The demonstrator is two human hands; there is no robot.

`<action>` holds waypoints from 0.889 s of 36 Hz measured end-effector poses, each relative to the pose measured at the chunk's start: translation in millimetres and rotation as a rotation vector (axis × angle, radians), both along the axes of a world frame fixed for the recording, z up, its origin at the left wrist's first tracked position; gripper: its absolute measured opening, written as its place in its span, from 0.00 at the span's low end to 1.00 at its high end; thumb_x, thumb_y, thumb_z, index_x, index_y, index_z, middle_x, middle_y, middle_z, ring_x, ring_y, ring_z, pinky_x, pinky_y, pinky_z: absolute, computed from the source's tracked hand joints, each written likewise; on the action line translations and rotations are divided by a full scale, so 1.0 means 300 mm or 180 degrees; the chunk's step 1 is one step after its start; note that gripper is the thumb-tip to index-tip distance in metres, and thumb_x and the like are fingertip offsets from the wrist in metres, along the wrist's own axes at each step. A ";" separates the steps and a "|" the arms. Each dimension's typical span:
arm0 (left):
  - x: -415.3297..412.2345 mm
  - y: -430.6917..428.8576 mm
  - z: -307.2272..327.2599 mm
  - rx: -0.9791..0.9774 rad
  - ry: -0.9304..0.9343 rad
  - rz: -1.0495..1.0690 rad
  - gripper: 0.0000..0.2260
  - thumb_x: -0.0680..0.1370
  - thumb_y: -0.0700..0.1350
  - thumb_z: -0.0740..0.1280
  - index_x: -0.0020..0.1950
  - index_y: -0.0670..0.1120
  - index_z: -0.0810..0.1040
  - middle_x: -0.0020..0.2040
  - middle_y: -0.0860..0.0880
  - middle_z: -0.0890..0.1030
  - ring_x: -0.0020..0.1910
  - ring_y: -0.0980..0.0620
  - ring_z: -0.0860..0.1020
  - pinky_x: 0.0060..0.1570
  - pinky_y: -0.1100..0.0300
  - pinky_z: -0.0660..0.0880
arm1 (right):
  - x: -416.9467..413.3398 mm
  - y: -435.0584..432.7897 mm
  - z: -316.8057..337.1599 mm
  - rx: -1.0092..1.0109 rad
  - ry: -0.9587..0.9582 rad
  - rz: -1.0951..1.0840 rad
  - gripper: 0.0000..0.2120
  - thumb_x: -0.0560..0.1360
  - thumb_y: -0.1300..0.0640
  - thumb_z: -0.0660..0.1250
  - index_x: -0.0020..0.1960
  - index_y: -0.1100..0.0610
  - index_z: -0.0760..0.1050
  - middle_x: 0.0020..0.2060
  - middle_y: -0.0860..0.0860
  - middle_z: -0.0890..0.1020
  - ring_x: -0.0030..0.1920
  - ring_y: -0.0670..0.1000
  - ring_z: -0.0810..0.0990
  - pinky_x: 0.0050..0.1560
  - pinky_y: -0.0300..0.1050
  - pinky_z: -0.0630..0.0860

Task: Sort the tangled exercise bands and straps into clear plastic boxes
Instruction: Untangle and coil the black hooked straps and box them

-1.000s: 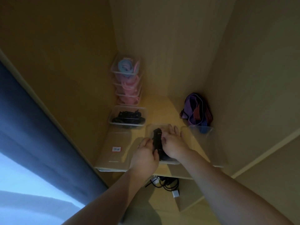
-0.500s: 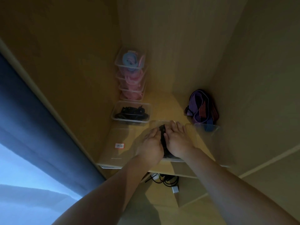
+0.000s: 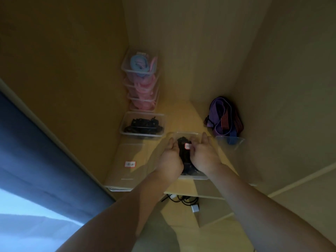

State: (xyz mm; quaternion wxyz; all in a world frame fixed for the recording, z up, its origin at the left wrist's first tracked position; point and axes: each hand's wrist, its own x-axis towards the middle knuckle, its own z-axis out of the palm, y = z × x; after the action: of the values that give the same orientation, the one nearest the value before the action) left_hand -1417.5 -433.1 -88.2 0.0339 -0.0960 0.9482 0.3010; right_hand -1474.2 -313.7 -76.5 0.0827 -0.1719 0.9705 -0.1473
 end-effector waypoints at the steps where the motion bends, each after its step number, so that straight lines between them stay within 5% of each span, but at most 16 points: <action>1: -0.002 0.001 -0.002 0.0002 -0.0020 0.0009 0.29 0.81 0.37 0.57 0.79 0.41 0.48 0.79 0.44 0.45 0.77 0.50 0.54 0.69 0.68 0.53 | 0.001 0.004 0.004 -0.0061 -0.0002 -0.0041 0.21 0.81 0.57 0.55 0.74 0.57 0.62 0.75 0.66 0.53 0.74 0.65 0.56 0.71 0.50 0.60; 6: -0.001 0.008 0.007 -0.0121 -0.0080 0.0022 0.27 0.81 0.38 0.55 0.79 0.40 0.49 0.79 0.42 0.48 0.78 0.50 0.50 0.70 0.67 0.48 | -0.019 0.019 0.006 -0.0483 0.0062 -0.0380 0.17 0.77 0.65 0.61 0.65 0.62 0.74 0.74 0.60 0.61 0.72 0.59 0.63 0.68 0.43 0.62; 10: -0.003 0.026 0.014 -0.0234 -0.0150 0.0037 0.29 0.80 0.42 0.58 0.79 0.41 0.50 0.79 0.43 0.50 0.76 0.46 0.58 0.73 0.56 0.59 | -0.026 0.022 -0.005 -0.0577 0.0192 -0.0530 0.16 0.75 0.66 0.62 0.63 0.63 0.76 0.73 0.59 0.65 0.71 0.58 0.66 0.66 0.43 0.64; 17: -0.035 0.039 0.051 -0.0149 -0.0110 0.0104 0.26 0.81 0.41 0.55 0.78 0.41 0.53 0.79 0.42 0.46 0.73 0.41 0.62 0.71 0.50 0.63 | -0.033 0.021 -0.020 -0.0899 0.0322 -0.0691 0.16 0.70 0.69 0.65 0.57 0.62 0.78 0.57 0.57 0.77 0.57 0.58 0.76 0.50 0.37 0.69; 24: -0.049 0.057 0.039 -0.0162 -0.0030 0.0070 0.24 0.80 0.38 0.56 0.76 0.40 0.57 0.78 0.38 0.46 0.74 0.38 0.60 0.71 0.50 0.62 | -0.014 0.035 0.006 -0.1215 0.0340 -0.0828 0.20 0.72 0.73 0.60 0.63 0.66 0.75 0.60 0.59 0.77 0.60 0.59 0.75 0.56 0.40 0.70; 28: -0.056 0.062 0.036 -0.0197 -0.0106 0.0136 0.24 0.81 0.39 0.55 0.77 0.41 0.54 0.78 0.39 0.45 0.75 0.39 0.57 0.72 0.49 0.60 | -0.024 0.032 -0.008 -0.1420 0.0256 -0.1023 0.14 0.75 0.69 0.59 0.57 0.64 0.78 0.55 0.59 0.79 0.56 0.59 0.78 0.50 0.39 0.70; 32: -0.048 0.064 0.034 -0.0057 0.0083 0.0129 0.23 0.81 0.38 0.54 0.77 0.42 0.57 0.79 0.39 0.45 0.76 0.40 0.57 0.73 0.51 0.60 | -0.022 0.040 -0.005 -0.1816 0.0027 -0.1375 0.17 0.78 0.68 0.59 0.64 0.60 0.76 0.57 0.56 0.81 0.56 0.54 0.79 0.48 0.32 0.67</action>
State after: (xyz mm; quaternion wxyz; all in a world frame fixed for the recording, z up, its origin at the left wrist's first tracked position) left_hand -1432.0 -413.9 -77.8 0.0145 -0.1116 0.9490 0.2945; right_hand -1480.8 -301.6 -77.9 -0.0057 0.0205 0.9046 -0.4257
